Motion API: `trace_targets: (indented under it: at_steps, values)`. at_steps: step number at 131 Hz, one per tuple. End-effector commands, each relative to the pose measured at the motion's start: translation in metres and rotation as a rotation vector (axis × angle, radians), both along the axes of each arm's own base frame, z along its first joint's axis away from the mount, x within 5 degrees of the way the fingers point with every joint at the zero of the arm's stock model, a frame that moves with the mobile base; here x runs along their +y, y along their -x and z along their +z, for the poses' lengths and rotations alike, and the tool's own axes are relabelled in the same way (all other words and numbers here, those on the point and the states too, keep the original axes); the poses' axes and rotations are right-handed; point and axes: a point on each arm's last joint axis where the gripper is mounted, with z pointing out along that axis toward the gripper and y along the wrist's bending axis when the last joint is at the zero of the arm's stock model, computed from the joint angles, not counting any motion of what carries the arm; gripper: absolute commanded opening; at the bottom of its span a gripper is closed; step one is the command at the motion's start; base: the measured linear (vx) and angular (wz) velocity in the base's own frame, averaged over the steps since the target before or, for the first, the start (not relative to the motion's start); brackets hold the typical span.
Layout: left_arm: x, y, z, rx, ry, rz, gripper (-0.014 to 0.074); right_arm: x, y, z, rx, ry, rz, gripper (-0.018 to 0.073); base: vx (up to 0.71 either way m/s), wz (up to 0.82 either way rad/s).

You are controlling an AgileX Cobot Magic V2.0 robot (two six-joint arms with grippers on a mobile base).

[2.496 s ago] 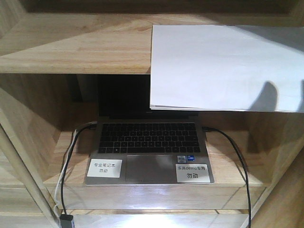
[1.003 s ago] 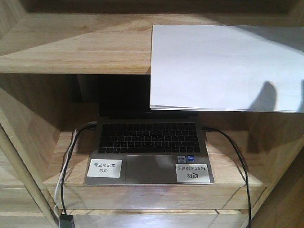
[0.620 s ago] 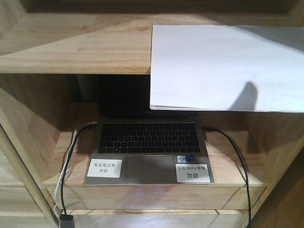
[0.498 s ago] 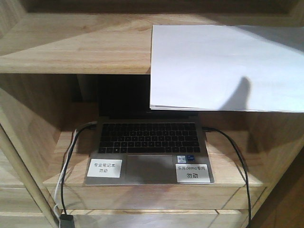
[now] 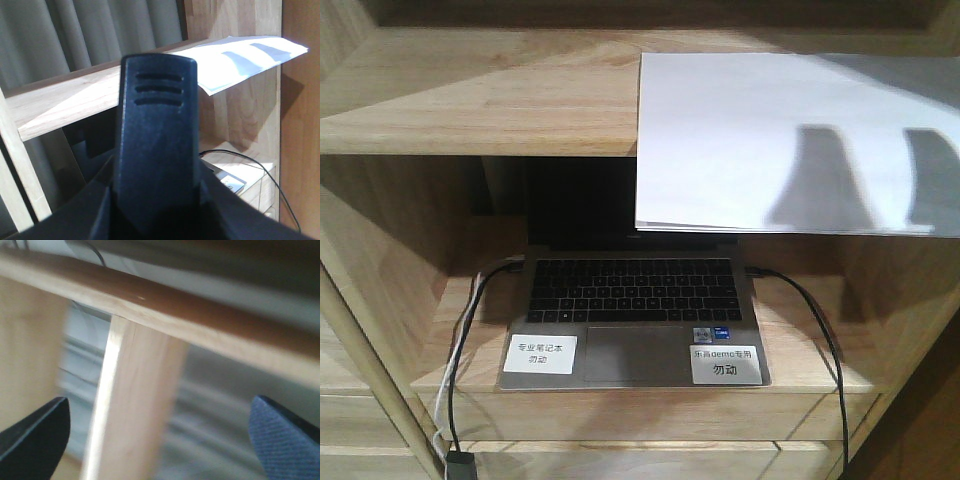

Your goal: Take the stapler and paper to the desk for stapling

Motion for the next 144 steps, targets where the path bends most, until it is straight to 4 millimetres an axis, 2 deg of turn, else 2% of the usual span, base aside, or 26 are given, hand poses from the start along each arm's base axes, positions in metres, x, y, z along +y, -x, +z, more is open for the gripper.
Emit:
trace_targets:
  at_steps: [1,23,64,107,144]
  values:
    - [0.0,-0.001,0.017,-0.086,0.09,0.004,-0.0006,0.005,0.004,-0.002,-0.136,0.004,0.057,0.0671,0.0,0.0]
    - [0.0,-0.001,0.017,-0.086,0.09,0.004,-0.0006,0.007,0.004,-0.051,-0.092,0.016,0.08,0.0665,0.0,0.0]
    - [0.0,-0.001,0.017,-0.086,0.09,0.004,-0.0006,0.009,0.027,-0.131,-0.007,-0.005,0.109,0.0653,0.0,0.0]
    - [0.0,-0.001,0.017,-0.086,0.09,0.004,-0.0006,0.032,0.018,-0.188,0.178,0.002,0.413,0.064,0.0,0.0]
    - [0.0,-0.001,0.017,-0.086,0.09,0.004,-0.0006,0.044,-0.002,-0.223,0.277,-0.011,0.482,0.0624,0.0,0.0]
